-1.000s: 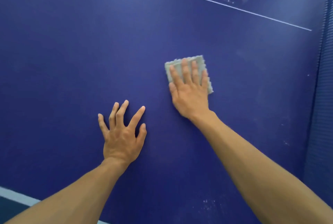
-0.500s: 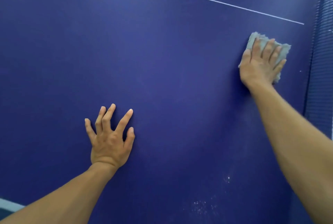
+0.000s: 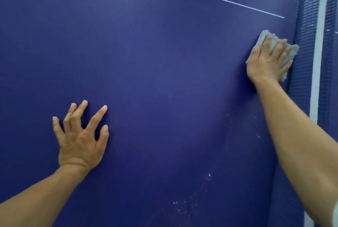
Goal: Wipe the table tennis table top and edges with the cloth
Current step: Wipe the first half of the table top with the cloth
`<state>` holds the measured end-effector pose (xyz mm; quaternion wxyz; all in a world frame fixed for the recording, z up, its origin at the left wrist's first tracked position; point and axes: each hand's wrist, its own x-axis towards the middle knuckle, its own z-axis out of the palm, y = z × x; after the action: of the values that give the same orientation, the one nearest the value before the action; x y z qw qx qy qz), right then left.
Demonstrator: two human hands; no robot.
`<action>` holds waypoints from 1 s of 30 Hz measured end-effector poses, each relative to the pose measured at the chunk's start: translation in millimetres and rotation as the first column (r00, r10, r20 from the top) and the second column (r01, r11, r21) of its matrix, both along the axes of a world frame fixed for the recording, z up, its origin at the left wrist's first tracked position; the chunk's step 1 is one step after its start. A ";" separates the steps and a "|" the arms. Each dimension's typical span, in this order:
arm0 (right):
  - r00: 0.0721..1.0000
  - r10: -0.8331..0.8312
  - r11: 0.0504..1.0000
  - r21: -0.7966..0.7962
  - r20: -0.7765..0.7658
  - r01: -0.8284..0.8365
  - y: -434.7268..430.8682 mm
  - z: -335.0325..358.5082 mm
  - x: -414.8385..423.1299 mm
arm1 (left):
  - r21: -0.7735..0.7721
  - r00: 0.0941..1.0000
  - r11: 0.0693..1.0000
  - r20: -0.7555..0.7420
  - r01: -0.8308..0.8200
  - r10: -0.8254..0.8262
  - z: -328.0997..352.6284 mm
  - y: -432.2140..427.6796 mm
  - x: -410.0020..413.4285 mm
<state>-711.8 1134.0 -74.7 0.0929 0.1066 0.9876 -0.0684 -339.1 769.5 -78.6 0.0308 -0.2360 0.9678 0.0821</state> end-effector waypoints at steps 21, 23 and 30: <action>0.999 0.032 0.999 -0.041 0.015 -0.032 -66.4 1.3 -36.1 | -0.017 1.000 1.000 -0.027 -0.004 0.003 1.6 3.3 -2.8; 0.968 0.251 0.968 -0.028 0.004 -0.251 -104.7 -0.5 -21.0 | -0.017 1.000 1.000 -0.029 -0.007 0.007 0.5 3.7 -2.0; 0.683 0.726 0.670 -0.140 -0.083 -0.729 -126.1 -8.0 238.9 | -0.013 1.000 1.000 0.006 -0.011 0.011 -1.6 0.3 0.9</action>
<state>-472.9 1007.9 -82.7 0.1109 -0.3039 0.9402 -0.1066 -338.2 769.8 -80.2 0.0318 -0.2418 0.9669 0.0752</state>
